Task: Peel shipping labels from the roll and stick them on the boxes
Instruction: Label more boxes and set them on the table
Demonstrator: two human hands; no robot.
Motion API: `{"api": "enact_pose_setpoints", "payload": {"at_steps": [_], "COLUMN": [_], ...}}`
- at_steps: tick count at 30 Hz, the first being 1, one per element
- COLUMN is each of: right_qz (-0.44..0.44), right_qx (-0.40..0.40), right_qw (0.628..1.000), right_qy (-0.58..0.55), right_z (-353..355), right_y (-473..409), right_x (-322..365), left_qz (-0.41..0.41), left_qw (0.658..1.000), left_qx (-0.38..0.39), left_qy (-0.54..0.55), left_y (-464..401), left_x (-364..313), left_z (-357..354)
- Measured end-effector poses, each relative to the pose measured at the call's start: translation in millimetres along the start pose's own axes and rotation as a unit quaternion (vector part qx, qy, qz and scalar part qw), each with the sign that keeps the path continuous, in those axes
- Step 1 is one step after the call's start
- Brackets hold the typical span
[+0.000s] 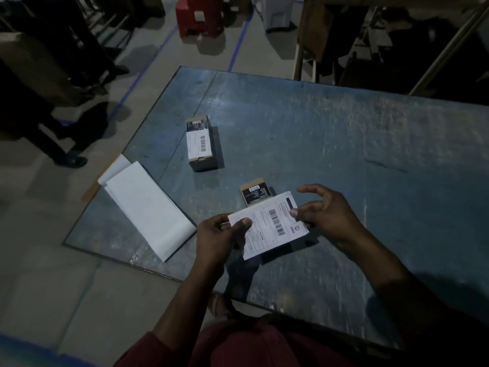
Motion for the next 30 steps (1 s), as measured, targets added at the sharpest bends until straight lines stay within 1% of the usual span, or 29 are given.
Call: {"api": "enact_pose_setpoints", "payload": {"at_steps": [6, 10, 16, 30], "right_qz": [-0.029, -0.052, -0.051, -0.05], "right_qx": [0.005, -0.003, -0.01, -0.004], "right_qw": [0.999, 0.999, 0.999, 0.998], "right_qy": [-0.012, -0.002, 0.015, 0.033], "right_z": [-1, -5, -8, -6], "right_y": [-17, -26, -33, -33], "right_x": [-9, -13, -17, -22], "left_qz": [0.015, 0.02, 0.017, 0.019], "left_qw": [1.0, 1.0, 0.999, 0.999], "left_qx": [-0.023, -0.019, -0.027, -0.035], "left_qy": [-0.007, -0.015, -0.031, -0.023], "left_y": [-8, -17, -19, -15], "left_x": [2, 2, 12, 22], "left_z": [-5, -10, -10, -13]}}
Point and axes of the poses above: each hand's wrist, its own y-axis away from the middle knuckle, its own z-axis out of the back of the hand, x = y × z, the point moved 3 cm from there along -y, towards the middle knuckle, and after that the axes turned 12 degrees about -x, right-handed, at the moved point
